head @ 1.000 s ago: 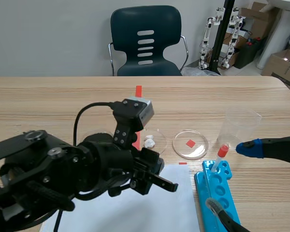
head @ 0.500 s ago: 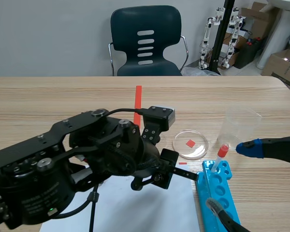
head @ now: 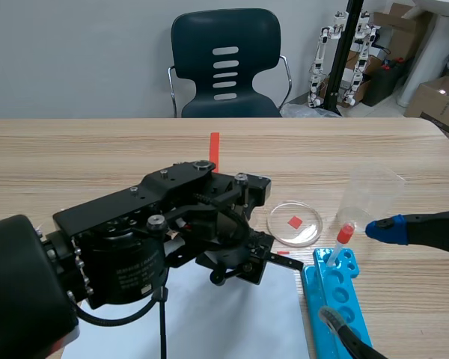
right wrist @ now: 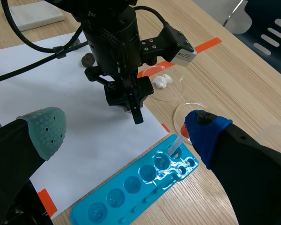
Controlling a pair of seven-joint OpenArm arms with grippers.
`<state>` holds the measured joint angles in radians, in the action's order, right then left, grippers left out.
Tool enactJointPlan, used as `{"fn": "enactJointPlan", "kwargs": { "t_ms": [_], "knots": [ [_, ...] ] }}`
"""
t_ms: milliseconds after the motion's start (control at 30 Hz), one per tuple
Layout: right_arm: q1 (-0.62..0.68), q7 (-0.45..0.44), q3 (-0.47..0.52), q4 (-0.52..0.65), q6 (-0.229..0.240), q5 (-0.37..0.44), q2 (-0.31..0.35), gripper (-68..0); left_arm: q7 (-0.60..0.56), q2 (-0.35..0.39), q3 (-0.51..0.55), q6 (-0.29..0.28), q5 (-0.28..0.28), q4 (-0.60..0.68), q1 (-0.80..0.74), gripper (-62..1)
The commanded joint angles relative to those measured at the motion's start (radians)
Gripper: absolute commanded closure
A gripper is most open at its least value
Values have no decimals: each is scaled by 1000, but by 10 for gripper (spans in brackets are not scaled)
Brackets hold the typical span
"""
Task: Put the right mineral back
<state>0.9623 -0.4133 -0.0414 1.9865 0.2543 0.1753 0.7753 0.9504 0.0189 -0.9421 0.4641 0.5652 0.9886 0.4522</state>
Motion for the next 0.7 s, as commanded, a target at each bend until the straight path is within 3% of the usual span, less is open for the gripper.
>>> {"fn": "enactJointPlan", "kwargs": {
  "t_ms": [0, 667],
  "knots": [
    [-1, -11, 1, 5, 0, 11, 0, -529, 2, -14, 6, 5, -5, 19, 11, -100],
    [-1, -11, 1, 5, 0, 11, 0, -529, 71, -44, 4, 20, -35, 5, 14, -103]
  ]
}}
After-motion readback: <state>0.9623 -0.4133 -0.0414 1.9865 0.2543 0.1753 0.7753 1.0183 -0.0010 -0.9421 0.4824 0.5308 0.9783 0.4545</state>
